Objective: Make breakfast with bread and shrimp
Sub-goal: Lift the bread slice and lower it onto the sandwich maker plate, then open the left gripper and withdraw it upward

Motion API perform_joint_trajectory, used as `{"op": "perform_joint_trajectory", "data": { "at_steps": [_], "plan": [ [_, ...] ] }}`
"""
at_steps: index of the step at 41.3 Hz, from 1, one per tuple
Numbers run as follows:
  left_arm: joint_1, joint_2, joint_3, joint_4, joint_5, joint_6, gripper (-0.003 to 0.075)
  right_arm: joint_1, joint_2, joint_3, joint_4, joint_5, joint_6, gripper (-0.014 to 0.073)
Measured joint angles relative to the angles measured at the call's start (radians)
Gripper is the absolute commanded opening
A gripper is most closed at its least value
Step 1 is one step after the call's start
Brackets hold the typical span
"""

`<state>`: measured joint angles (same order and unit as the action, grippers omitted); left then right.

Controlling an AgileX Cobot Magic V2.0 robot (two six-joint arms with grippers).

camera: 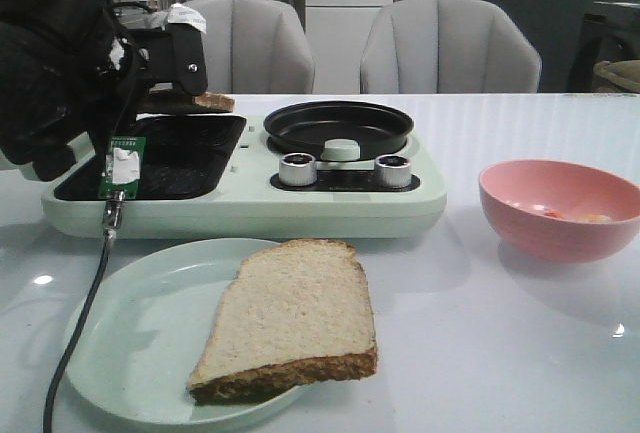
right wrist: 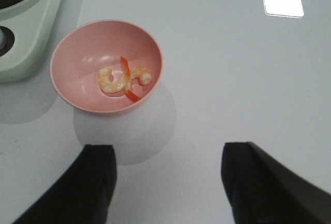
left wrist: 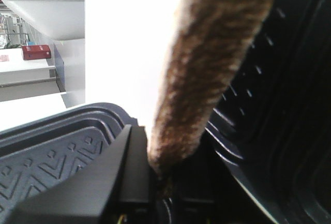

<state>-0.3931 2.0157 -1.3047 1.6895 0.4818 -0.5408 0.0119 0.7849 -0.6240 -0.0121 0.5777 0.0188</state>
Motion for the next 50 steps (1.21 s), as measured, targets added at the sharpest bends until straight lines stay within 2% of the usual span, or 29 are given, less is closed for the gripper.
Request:
{"op": "perform_joint_trajectory", "data": {
  "at_steps": [15,18,25,28,38,50],
  "plan": [
    [0.000,0.024,-0.028,0.002,-0.015,0.000,0.0109,0.000,0.000,0.000,0.000,0.000,0.000,0.0549],
    [0.000,0.026,-0.030,0.003,-0.020,0.000,0.0161,0.000,0.000,0.000,0.000,0.000,0.000,0.0549],
    [0.000,0.026,-0.032,0.004,-0.022,0.000,0.0370,0.000,0.000,0.000,0.000,0.000,0.000,0.0549],
    [0.000,0.026,-0.032,0.004,-0.022,0.000,0.0419,0.000,0.000,0.000,0.000,0.000,0.000,0.0549],
    [0.000,0.026,-0.032,0.000,-0.022,-0.008,0.0494,0.000,0.000,0.000,0.000,0.000,0.000,0.0549],
    [0.000,0.009,-0.028,-0.027,-0.018,-0.008,0.0523,0.000,0.000,0.000,0.000,0.000,0.000,0.0549]
  ]
}}
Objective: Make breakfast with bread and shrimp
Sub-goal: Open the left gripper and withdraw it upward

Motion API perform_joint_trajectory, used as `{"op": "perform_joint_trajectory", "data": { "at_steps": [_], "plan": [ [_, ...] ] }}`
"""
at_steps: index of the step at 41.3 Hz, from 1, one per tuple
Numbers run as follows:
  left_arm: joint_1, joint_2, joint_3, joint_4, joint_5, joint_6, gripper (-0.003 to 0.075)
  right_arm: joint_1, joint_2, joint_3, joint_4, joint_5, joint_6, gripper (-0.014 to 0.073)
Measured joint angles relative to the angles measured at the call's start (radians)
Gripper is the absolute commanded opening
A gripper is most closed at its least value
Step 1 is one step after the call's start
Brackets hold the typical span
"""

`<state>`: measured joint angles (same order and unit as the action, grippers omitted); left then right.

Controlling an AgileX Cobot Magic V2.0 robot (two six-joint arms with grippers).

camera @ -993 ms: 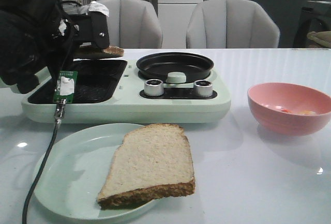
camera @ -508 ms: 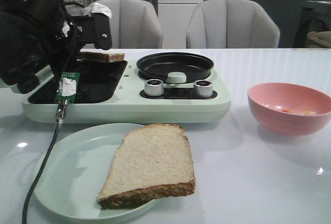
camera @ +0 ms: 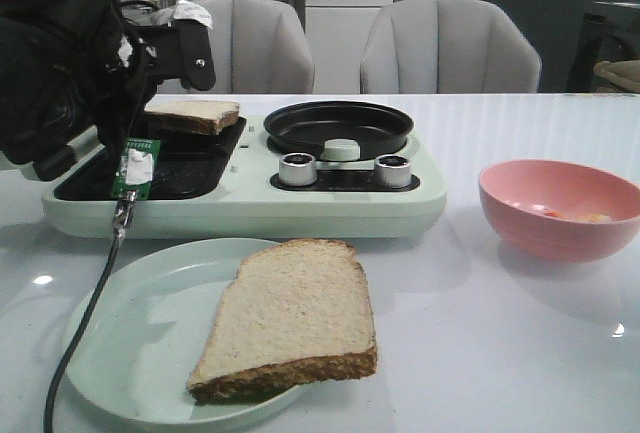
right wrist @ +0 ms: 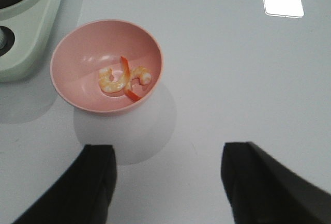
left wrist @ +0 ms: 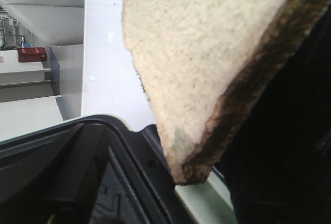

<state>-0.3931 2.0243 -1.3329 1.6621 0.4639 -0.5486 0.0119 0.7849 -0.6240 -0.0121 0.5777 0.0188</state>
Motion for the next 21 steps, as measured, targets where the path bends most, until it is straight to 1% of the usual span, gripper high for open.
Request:
{"op": "perform_joint_trajectory", "data": {
  "at_steps": [7,9,14,16,21],
  "plan": [
    [0.000,-0.040,0.002,-0.075,0.014,0.019,0.0523,0.000,0.000,0.000,0.000,0.000,0.000,0.0549],
    [0.000,-0.056,0.003,-0.139,0.014,0.061,0.0523,0.000,0.000,0.000,0.000,0.000,0.000,0.0549],
    [0.000,-0.089,0.012,-0.345,0.006,0.263,0.0524,0.000,0.000,0.000,0.000,0.000,0.000,0.0549],
    [0.000,-0.099,0.014,-0.416,0.006,0.324,0.0524,0.000,0.000,0.000,0.000,0.000,0.000,0.0549],
    [-0.007,-0.138,0.017,-0.532,0.037,0.400,0.0524,0.000,0.000,0.000,0.000,0.000,0.000,0.0549]
  ]
}}
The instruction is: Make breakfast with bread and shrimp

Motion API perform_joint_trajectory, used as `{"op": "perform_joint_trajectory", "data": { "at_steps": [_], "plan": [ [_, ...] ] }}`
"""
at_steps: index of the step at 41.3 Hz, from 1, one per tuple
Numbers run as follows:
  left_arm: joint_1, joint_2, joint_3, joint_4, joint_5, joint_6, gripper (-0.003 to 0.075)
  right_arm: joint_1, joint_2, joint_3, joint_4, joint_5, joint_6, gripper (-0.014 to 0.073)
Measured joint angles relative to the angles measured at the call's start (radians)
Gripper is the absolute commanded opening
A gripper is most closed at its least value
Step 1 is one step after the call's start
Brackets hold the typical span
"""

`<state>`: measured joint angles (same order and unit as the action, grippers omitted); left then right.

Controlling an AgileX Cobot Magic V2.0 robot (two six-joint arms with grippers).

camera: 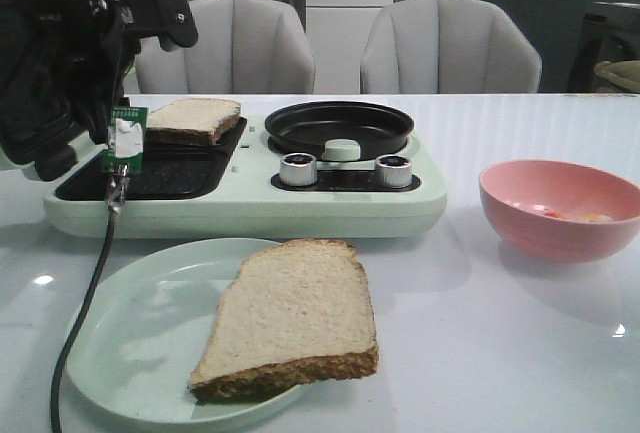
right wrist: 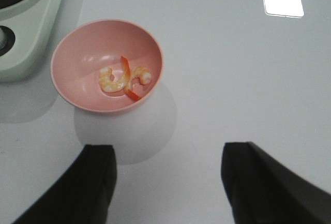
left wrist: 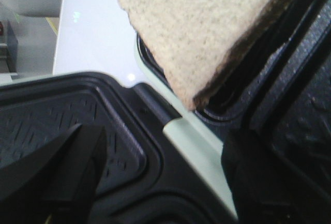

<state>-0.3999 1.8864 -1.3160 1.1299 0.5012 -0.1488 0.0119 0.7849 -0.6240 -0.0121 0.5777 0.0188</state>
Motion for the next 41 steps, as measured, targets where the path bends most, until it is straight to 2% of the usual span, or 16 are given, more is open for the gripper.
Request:
{"op": "perform_joint_trajectory", "data": {
  "at_steps": [10,19,24,34,41],
  "plan": [
    [-0.064,-0.187,0.004,-0.262,0.119,0.149,0.0522,0.000,0.000,0.000,0.000,0.000,0.000,0.0549],
    [-0.087,-0.397,0.004,-0.721,0.225,0.328,0.0521,0.000,0.000,0.000,0.000,0.000,0.000,0.0549],
    [-0.087,-0.505,0.004,-0.913,0.295,0.405,0.0521,0.000,0.000,0.000,0.000,0.000,0.000,0.0549],
    [-0.087,-0.689,0.033,-1.140,0.376,0.427,0.0521,0.000,0.000,0.000,0.000,0.000,0.000,0.0549],
    [-0.087,-0.810,0.141,-1.252,0.387,0.430,0.0521,0.000,0.000,0.000,0.000,0.000,0.000,0.0549]
  ]
}}
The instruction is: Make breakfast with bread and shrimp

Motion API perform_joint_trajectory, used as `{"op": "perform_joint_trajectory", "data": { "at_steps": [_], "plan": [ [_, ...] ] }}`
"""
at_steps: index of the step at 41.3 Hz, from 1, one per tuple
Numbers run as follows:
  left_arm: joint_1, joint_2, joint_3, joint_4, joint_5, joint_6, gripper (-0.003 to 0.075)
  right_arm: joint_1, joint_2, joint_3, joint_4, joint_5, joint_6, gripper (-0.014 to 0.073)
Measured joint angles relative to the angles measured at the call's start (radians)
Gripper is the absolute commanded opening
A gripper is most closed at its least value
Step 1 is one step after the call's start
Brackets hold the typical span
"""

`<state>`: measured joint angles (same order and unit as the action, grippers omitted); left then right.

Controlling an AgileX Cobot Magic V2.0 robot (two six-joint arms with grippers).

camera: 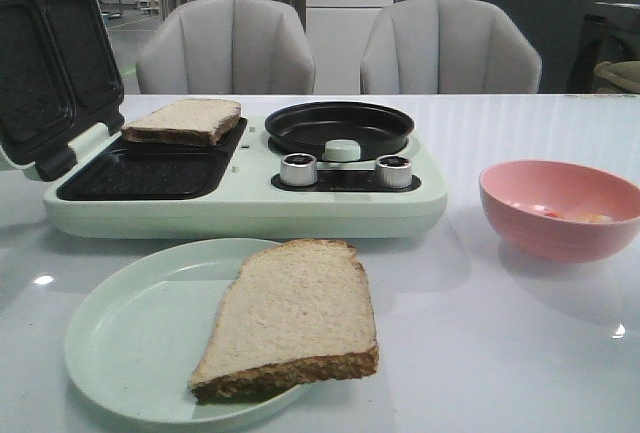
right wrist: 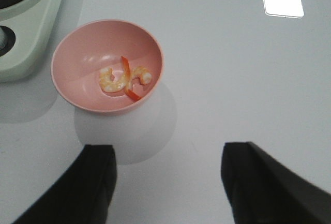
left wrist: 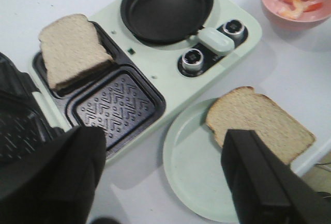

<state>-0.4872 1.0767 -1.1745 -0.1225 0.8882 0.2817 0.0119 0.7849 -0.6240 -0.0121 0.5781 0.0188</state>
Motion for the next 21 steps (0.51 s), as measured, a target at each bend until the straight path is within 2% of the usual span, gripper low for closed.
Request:
{"op": "perform_joint_trajectory", "data": {
  "at_steps": [9,21],
  "plan": [
    [0.000,-0.146,0.180,-0.089,-0.033,0.000,0.0521,0.000,0.000,0.000,0.000,0.000,0.000,0.0549],
    [0.000,-0.356,0.383,-0.099,-0.104,0.000,0.0521,0.000,0.000,0.000,0.000,0.000,0.000,0.0549]
  ]
}}
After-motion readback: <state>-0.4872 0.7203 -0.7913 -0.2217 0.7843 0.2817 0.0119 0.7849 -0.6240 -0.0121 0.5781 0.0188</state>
